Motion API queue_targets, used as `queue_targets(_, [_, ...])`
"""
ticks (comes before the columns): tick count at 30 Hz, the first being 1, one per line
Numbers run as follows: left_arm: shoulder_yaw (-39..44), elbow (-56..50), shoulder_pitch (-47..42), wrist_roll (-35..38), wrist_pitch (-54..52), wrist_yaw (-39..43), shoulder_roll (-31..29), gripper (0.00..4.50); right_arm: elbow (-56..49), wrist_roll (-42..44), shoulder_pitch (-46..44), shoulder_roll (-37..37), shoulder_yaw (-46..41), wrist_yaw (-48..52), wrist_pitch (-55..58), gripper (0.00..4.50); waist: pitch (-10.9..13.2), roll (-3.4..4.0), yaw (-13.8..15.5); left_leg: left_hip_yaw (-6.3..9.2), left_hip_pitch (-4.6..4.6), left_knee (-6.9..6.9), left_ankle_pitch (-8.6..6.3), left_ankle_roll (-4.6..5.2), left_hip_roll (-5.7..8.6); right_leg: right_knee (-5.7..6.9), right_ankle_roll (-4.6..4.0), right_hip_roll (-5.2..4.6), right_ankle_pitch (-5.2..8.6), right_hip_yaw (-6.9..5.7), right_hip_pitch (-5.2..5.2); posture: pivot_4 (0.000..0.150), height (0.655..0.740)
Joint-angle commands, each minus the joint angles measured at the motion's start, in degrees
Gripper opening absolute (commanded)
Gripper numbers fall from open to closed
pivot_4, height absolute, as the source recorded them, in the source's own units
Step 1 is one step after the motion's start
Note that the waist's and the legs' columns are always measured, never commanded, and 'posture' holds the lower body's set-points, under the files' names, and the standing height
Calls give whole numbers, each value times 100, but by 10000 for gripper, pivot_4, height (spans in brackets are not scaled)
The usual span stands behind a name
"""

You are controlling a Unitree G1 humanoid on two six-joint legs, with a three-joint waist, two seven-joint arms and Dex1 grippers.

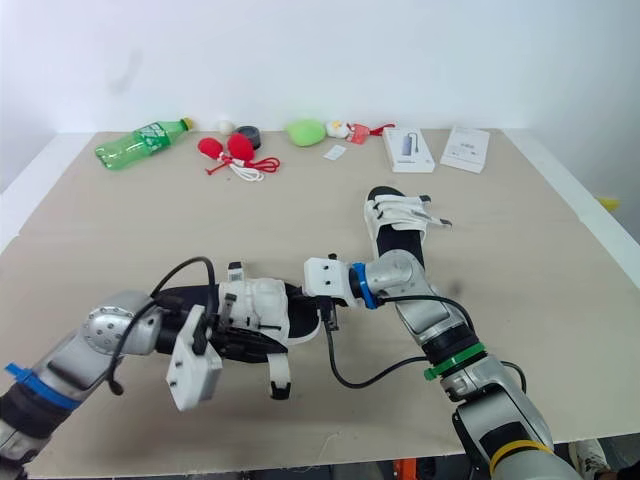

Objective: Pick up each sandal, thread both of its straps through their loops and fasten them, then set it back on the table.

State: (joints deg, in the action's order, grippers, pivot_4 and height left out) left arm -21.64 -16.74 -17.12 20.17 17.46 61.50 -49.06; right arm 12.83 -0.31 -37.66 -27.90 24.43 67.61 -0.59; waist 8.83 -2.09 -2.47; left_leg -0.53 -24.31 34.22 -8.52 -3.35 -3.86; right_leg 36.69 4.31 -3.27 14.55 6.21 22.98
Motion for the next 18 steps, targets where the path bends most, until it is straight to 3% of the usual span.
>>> queue_targets(1, [493,-707,9,2023,-2189,-83,-379,443,468,-474,234,-218,285,64,282,0,2,-1,2,0,0,1,0,0,0,1,0,0,0,-1,1,1500,7400])
queue_targets(4, [907,-633,-155,3720,-3893,-211,-635,443,516,-477,200,-199,305,50,248,0,11,-7,-6,8,0,5,0,-1,0,4,0,3,0,-5,3,1500,7400])
queue_targets(7, [1275,-134,-455,4624,-5125,-413,-561,443,543,-481,182,-185,316,42,223,0,18,-9,-6,18,-1,6,-1,-3,1,4,2,6,2,-12,5,1500,7400])
queue_targets(18, [1399,742,-1458,3566,-5715,-642,438,443,573,-496,150,-187,315,8,183,0,24,-15,0,57,-10,13,-1,-10,4,4,-1,33,0,-16,5,1500,7400])
